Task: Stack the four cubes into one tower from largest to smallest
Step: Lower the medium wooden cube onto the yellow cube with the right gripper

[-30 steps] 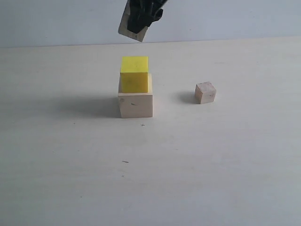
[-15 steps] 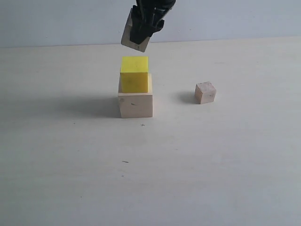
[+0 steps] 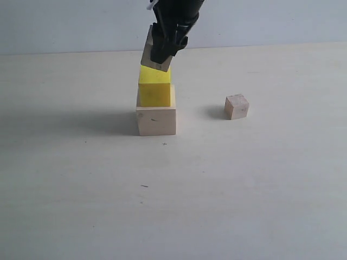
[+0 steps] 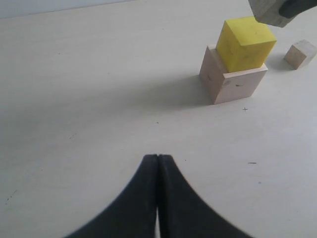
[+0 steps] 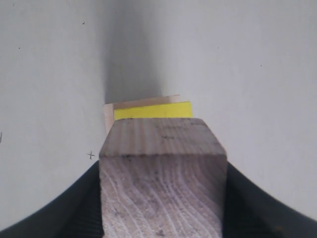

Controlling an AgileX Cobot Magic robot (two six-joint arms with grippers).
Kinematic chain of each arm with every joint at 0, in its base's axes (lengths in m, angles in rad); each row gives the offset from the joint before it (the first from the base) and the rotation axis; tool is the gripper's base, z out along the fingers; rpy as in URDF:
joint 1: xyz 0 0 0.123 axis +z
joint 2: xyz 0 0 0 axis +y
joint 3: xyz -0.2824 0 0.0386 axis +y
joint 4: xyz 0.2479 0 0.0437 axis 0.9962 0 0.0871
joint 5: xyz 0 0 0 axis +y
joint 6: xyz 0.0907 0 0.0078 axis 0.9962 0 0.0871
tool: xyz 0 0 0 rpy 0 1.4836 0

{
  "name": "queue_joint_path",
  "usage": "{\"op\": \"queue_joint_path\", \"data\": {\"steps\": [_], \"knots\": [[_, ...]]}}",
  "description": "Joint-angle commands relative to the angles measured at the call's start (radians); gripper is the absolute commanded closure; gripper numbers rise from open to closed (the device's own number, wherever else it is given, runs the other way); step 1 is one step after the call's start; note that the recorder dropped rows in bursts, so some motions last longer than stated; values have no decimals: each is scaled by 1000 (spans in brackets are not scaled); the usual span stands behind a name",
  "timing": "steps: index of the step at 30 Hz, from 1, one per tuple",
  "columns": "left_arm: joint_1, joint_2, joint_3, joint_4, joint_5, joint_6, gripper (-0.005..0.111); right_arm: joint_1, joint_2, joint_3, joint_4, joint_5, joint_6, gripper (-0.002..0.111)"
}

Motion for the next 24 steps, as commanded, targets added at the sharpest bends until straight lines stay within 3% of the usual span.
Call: {"op": "queue_joint_path", "data": {"steps": [1,24], "knots": [[3,-5,5,-2,-4,0,107,-4,-3,3,8,-7,-46,108],[3,-5,5,-2,-4,0,107,-4,39,3,18,-7,-61,108]]}}
